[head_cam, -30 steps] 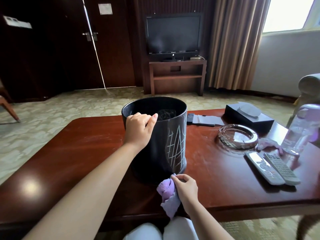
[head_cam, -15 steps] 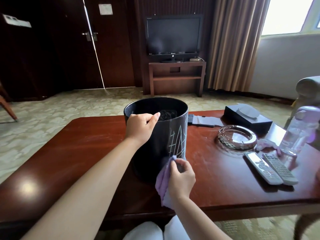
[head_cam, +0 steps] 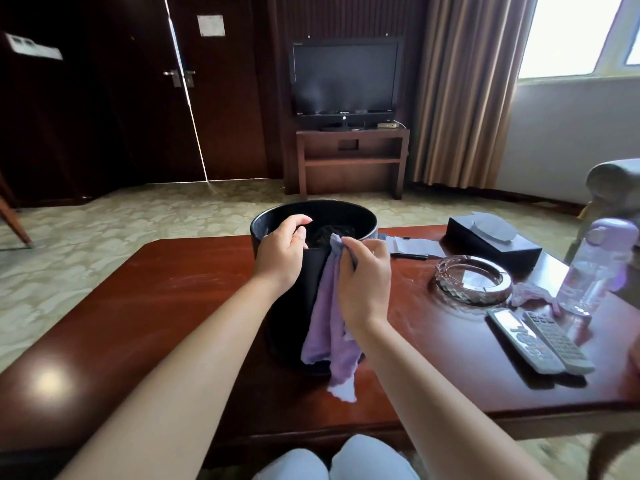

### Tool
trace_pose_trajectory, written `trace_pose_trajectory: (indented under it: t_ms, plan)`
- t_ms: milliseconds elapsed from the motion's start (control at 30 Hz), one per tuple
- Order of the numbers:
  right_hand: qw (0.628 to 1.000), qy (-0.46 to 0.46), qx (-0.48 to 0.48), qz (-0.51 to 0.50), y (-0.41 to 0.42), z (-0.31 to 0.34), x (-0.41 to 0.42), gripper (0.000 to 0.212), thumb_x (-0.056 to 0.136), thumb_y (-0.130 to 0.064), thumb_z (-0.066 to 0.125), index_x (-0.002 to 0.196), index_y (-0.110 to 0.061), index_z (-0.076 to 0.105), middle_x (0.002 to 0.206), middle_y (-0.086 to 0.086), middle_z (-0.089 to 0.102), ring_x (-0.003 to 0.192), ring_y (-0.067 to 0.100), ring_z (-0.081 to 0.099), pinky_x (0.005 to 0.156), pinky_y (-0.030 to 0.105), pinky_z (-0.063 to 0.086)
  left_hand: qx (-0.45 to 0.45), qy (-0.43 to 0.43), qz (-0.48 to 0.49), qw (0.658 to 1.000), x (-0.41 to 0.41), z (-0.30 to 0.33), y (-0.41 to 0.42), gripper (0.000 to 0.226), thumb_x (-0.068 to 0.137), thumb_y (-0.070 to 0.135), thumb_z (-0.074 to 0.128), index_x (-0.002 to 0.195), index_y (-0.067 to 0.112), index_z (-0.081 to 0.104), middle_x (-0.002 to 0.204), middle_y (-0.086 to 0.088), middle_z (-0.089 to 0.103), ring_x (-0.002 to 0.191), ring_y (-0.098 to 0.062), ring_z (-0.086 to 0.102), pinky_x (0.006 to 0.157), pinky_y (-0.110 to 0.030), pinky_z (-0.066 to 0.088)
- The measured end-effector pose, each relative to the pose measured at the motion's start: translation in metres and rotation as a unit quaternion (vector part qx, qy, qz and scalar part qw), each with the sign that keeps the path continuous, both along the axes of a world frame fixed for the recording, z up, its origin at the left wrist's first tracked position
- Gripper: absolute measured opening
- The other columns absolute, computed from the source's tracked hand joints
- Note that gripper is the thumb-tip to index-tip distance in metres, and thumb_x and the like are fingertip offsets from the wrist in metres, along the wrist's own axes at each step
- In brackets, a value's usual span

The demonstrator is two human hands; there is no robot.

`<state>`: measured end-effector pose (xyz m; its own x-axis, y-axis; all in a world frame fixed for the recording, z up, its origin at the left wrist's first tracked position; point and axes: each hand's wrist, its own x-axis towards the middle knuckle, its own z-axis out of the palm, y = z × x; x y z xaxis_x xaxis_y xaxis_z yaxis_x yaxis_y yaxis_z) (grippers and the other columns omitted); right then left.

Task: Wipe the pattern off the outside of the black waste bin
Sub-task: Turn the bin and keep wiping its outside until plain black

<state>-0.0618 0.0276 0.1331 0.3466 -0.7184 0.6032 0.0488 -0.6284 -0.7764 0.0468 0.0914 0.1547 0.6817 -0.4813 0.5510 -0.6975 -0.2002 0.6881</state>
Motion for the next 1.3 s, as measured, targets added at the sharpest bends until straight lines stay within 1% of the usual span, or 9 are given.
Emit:
trace_pose_trajectory:
  t_ms: [133, 267, 467, 600, 667, 733, 900, 1167, 1300]
  plan:
    - [0.997, 0.044, -0.038, 0.047, 0.007, -0.004, 0.002, 0.023, 0.093, -0.013, 0.047, 0.108, -0.006, 0.063, 0.094, -0.008, 0.041, 0.076, 0.003, 0.038, 0.063, 0.008, 0.030, -0.013, 0.005, -0.006, 1.000, 0.000, -0.001, 0.000, 0.027, 0.098, 0.011, 0.040, 0.115, 0.015, 0.061, 0.074, 0.006, 0.058, 0.080, -0.015, 0.055, 0.073, -0.024, 0.038]
    - [0.999, 0.019, 0.032, 0.014, -0.004, -0.004, 0.004, 0.025, 0.096, -0.020, 0.049, 0.098, 0.000, 0.064, 0.081, -0.009, 0.044, 0.071, 0.001, 0.047, 0.061, 0.006, 0.033, -0.005, 0.021, -0.022, 1.000, 0.002, -0.001, 0.001, 0.027, 0.098, 0.011, 0.040, 0.116, 0.017, 0.059, 0.074, 0.010, 0.057, 0.081, -0.013, 0.056, 0.071, -0.018, 0.038]
    - [0.997, 0.063, -0.035, 0.035, 0.001, -0.010, 0.007, 0.026, 0.095, -0.022, 0.045, 0.107, -0.007, 0.063, 0.084, -0.013, 0.041, 0.072, 0.001, 0.035, 0.063, -0.001, 0.030, -0.004, 0.023, -0.013, 1.000, -0.001, 0.000, 0.001, 0.024, 0.097, 0.011, 0.043, 0.107, 0.018, 0.063, 0.078, 0.005, 0.061, 0.081, -0.013, 0.056, 0.071, -0.022, 0.038]
    - [0.994, -0.055, -0.058, -0.072, -0.001, -0.020, 0.006, 0.019, 0.089, -0.010, 0.057, 0.101, -0.006, 0.071, 0.085, -0.005, 0.054, 0.074, 0.000, 0.044, 0.067, 0.016, 0.042, 0.009, 0.005, -0.009, 1.000, -0.003, -0.003, 0.001, 0.017, 0.090, 0.023, 0.051, 0.094, 0.019, 0.067, 0.078, -0.002, 0.069, 0.078, -0.016, 0.061, 0.072, -0.025, 0.043]
    - [0.988, -0.066, -0.099, -0.097, 0.002, -0.029, 0.009, 0.021, 0.084, -0.008, 0.058, 0.098, -0.007, 0.073, 0.086, 0.001, 0.058, 0.073, 0.005, 0.046, 0.066, 0.011, 0.040, 0.007, -0.013, -0.002, 1.000, -0.004, -0.005, 0.000, 0.026, 0.082, 0.033, 0.047, 0.088, 0.020, 0.069, 0.076, 0.000, 0.070, 0.078, -0.017, 0.063, 0.078, -0.028, 0.045]
    - [0.991, -0.052, -0.068, -0.099, 0.000, -0.037, 0.012, 0.016, 0.083, -0.007, 0.059, 0.092, -0.007, 0.073, 0.085, 0.000, 0.057, 0.068, 0.004, 0.047, 0.062, 0.012, 0.041, 0.010, -0.020, 0.000, 1.000, -0.004, -0.004, 0.000, 0.028, 0.078, 0.035, 0.045, 0.084, 0.021, 0.069, 0.069, 0.001, 0.067, 0.071, -0.017, 0.061, 0.075, -0.028, 0.044]
    - [0.989, 0.027, -0.070, -0.126, 0.005, -0.065, 0.005, 0.008, 0.079, -0.005, 0.064, 0.073, -0.008, 0.069, 0.081, 0.007, 0.064, 0.060, 0.026, 0.062, 0.052, 0.025, 0.045, 0.010, -0.053, 0.014, 0.998, -0.008, -0.004, -0.001, 0.028, 0.080, 0.031, 0.044, 0.078, 0.021, 0.069, 0.047, 0.016, 0.046, 0.060, -0.013, 0.048, 0.070, -0.027, 0.036]
    - [0.985, -0.063, -0.050, -0.152, -0.012, -0.026, 0.008, 0.011, 0.079, 0.001, 0.065, 0.071, -0.006, 0.069, 0.081, 0.007, 0.065, 0.070, 0.010, 0.052, 0.060, 0.011, 0.030, 0.005, -0.076, 0.012, 0.997, -0.012, -0.003, -0.001, 0.027, 0.080, 0.028, 0.044, 0.076, 0.020, 0.069, 0.051, 0.019, 0.046, 0.062, -0.011, 0.049, 0.076, -0.031, 0.039]
    - [0.990, -0.002, -0.055, -0.126, -0.002, -0.056, 0.007, 0.009, 0.080, 0.001, 0.063, 0.081, -0.004, 0.070, 0.088, 0.006, 0.062, 0.068, 0.014, 0.056, 0.060, 0.019, 0.041, 0.008, -0.085, 0.016, 0.996, -0.012, -0.003, -0.001, 0.027, 0.081, 0.027, 0.044, 0.076, 0.020, 0.069, 0.051, 0.017, 0.047, 0.063, -0.015, 0.052, 0.077, -0.033, 0.041]
